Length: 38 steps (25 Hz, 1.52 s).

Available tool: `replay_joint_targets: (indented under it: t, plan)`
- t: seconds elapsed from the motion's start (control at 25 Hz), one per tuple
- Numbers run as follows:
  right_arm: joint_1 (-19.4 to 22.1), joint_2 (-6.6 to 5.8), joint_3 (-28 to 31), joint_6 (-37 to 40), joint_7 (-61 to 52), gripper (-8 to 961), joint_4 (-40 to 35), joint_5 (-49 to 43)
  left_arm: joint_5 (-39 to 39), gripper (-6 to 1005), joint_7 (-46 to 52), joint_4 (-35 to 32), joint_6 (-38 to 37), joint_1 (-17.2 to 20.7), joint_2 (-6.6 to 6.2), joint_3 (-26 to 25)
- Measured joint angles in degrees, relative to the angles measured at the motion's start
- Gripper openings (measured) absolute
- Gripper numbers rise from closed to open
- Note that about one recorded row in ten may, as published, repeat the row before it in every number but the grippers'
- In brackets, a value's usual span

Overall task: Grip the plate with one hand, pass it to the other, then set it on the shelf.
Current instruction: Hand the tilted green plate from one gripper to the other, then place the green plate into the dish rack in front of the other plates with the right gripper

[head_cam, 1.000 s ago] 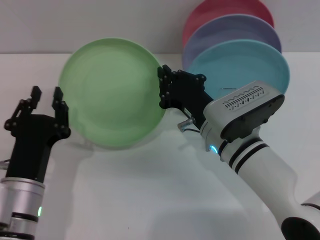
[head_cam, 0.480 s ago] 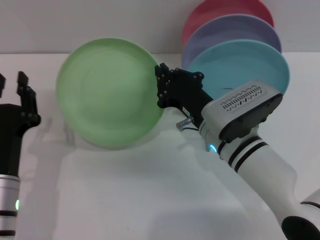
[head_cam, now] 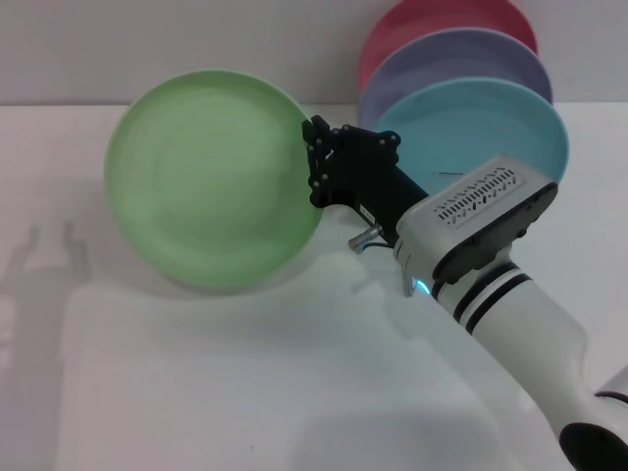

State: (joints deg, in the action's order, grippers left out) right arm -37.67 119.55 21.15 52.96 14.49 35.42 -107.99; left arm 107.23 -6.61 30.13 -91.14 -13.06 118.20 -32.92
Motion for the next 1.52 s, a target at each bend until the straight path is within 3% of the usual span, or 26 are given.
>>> replay_joint_targets:
  t: [0.6,1.04,1.32,1.52]
  plan:
    - [3.2,-0.17,0.0,9.7,4.4,17,-0.7,-8.6,0.0,377,5.3,-2.7,-2.0,-1.4,0.02,-2.8]
    - [7.3,-0.08,-0.6,25.7,4.4,18,-5.6,-14.8,-0.1,377,7.3,-3.6,-0.9,-1.6,-0.06,-4.5]
    - [8.3,-0.17,-0.8,34.6,4.4,18,-7.5,-16.1,0.4,377,22.4,-6.5,-0.5,-0.8,-0.45,-4.3]
    - [9.5,-0.02,-0.6,40.0,4.4,18,-9.9,-16.4,5.7,377,28.9,-9.5,0.1,-0.7,-0.48,-4.0]
